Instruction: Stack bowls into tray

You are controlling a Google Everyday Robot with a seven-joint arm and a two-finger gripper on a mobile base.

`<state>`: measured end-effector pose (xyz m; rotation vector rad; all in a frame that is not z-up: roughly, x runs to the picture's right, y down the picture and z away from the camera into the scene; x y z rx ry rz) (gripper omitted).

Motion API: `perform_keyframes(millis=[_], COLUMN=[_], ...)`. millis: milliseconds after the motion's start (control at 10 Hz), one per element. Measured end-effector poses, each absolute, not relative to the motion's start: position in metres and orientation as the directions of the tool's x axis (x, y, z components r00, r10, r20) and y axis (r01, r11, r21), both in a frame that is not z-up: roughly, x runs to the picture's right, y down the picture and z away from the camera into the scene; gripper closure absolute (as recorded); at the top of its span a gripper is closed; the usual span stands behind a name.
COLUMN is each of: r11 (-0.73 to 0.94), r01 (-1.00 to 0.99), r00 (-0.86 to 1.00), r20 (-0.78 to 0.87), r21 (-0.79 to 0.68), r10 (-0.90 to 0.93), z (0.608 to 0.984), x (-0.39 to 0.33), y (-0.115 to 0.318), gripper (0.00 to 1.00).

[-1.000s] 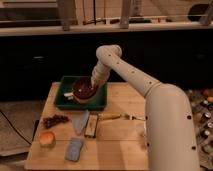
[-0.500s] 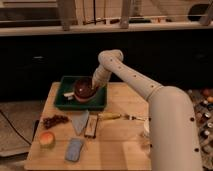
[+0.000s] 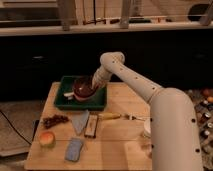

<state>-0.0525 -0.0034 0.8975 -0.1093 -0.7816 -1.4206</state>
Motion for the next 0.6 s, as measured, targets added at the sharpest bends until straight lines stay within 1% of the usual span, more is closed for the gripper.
perform_keyframes(millis=[100,200,600], r11=[0.203,0.217,0.282], r01=[0.904,0.902,0.886], r00=[-0.041,-0.031,0.005], r20=[0.550,0.558,0.599], r21=[0.375,0.372,0.369], r10=[-0.834,-0.829,-0.801], z=[0.8988,0.9001,0.9081], x=[-0.0542,-0.0551,-0.0499], y=[-0.0020,-0.0011,0.0024], gripper=[0.99,0.95,0.53])
